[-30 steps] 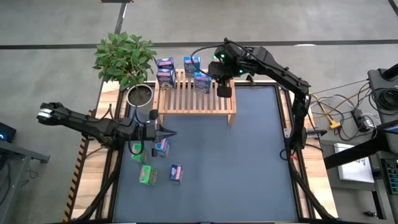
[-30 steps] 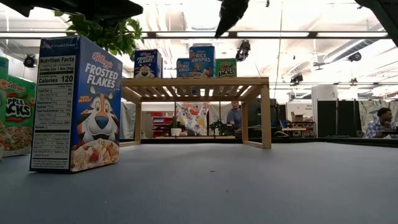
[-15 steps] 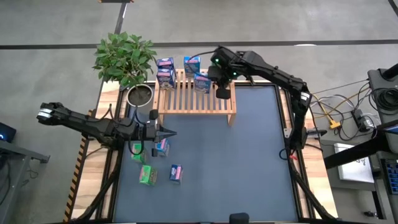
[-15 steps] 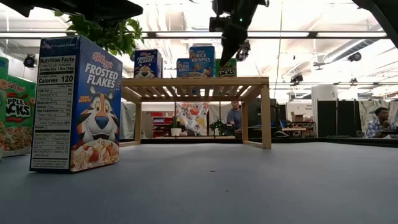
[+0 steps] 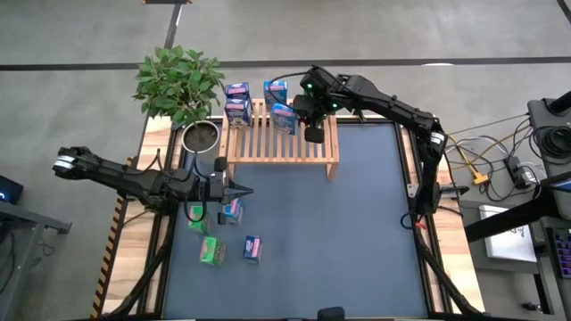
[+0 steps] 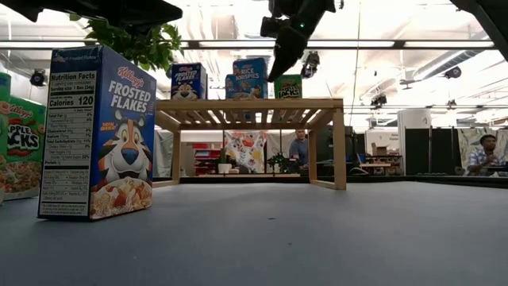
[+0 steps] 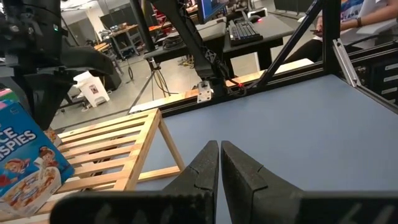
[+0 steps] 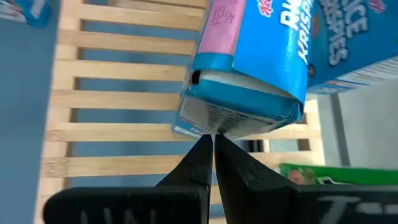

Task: Stack cereal on shelf
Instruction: Put the bottom light blue cereal box on the shelf aligned with the light blue cereal box

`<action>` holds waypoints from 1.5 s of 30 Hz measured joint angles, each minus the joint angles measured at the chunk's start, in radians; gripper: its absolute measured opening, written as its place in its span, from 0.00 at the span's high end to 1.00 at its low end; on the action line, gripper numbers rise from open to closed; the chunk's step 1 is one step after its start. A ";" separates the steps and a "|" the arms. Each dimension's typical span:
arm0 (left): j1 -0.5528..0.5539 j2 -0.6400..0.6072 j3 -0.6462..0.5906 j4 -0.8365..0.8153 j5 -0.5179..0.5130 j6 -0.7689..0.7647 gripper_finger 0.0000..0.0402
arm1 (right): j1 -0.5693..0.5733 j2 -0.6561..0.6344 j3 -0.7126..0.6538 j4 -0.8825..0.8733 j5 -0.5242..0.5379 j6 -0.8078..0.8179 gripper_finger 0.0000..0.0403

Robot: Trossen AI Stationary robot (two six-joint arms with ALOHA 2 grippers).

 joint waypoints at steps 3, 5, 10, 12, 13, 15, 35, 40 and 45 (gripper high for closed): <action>0.000 0.000 0.000 0.000 0.000 0.000 1.00 | 0.005 0.005 0.000 0.000 -0.024 0.001 0.98; 0.000 0.000 0.000 0.000 0.000 0.000 1.00 | 0.011 0.010 -0.001 0.004 -0.025 0.000 0.98; 0.000 0.000 0.000 0.000 0.000 0.000 1.00 | 0.015 0.017 -0.006 0.060 -0.038 0.000 0.98; 0.000 0.000 0.000 0.000 0.000 0.000 1.00 | 0.015 0.017 -0.008 0.074 -0.038 0.002 0.98; 0.000 0.000 0.000 0.000 0.000 0.000 1.00 | 0.015 0.017 -0.008 0.079 -0.038 0.003 0.98; 0.000 0.000 0.000 0.000 -0.001 0.000 1.00 | 0.015 0.017 -0.008 0.090 -0.037 0.004 0.98; 0.000 0.000 0.000 0.000 -0.001 -0.004 1.00 | 0.015 0.018 -0.023 0.069 0.067 0.001 0.98; 0.000 0.000 0.000 0.000 -0.001 -0.005 1.00 | 0.015 0.010 -0.023 0.023 0.068 0.007 0.98; 0.000 0.000 0.000 0.000 0.000 -0.014 1.00 | 0.015 0.003 -0.024 -0.021 0.067 0.019 0.98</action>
